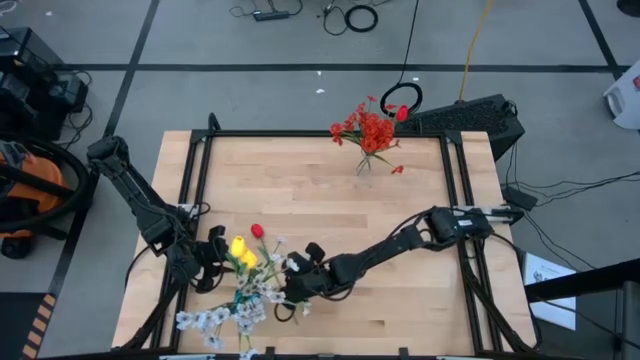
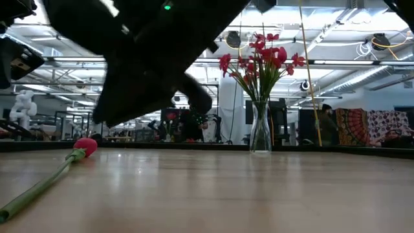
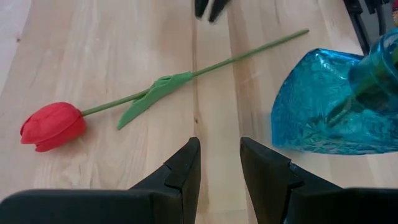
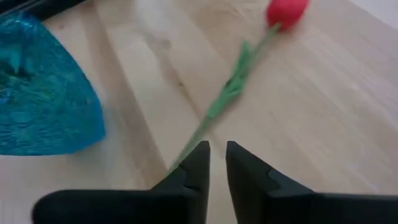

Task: Sort flowers into vase by color
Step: Put the red flower into transparent flower vase

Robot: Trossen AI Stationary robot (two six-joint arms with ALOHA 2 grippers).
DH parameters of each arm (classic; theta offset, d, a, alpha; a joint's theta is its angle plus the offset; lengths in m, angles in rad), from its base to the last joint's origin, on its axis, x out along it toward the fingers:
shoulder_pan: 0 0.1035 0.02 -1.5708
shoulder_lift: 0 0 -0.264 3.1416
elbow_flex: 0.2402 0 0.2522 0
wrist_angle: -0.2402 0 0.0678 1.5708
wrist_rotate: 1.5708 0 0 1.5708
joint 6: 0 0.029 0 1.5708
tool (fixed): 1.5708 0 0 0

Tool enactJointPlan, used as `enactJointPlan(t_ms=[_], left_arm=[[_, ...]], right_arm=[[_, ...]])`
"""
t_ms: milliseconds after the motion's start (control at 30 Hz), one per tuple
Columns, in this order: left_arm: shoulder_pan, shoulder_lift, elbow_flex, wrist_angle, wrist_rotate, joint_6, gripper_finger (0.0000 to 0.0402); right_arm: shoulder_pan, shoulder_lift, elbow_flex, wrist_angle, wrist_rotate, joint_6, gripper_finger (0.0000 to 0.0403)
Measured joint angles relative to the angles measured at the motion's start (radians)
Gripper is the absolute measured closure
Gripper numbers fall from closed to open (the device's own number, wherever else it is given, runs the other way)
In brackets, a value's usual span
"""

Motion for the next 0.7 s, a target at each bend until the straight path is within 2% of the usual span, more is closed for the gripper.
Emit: enactJointPlan(t_ms=[200, 400, 567, 700], left_arm=[[0.000, 0.002, 0.000, 0.008, -0.007, 0.000, 0.0283], [0.000, 0.003, 0.000, 0.019, -0.022, 0.000, 0.0283], [0.000, 0.003, 0.000, 0.023, -0.028, 0.001, 0.0283], [0.000, 0.003, 0.000, 0.026, -0.032, 0.000, 0.0283]], right_arm=[[-0.002, 0.064, 0.001, 0.126, -0.034, -0.067, 0.0302], [0.001, 0.133, 0.016, 0.245, -0.075, -0.253, 0.0252], [0.003, 0.187, 0.087, 0.169, -0.053, -0.368, 0.0230], [0.005, 0.203, 0.145, 0.004, -0.013, -0.355, 0.0233]])
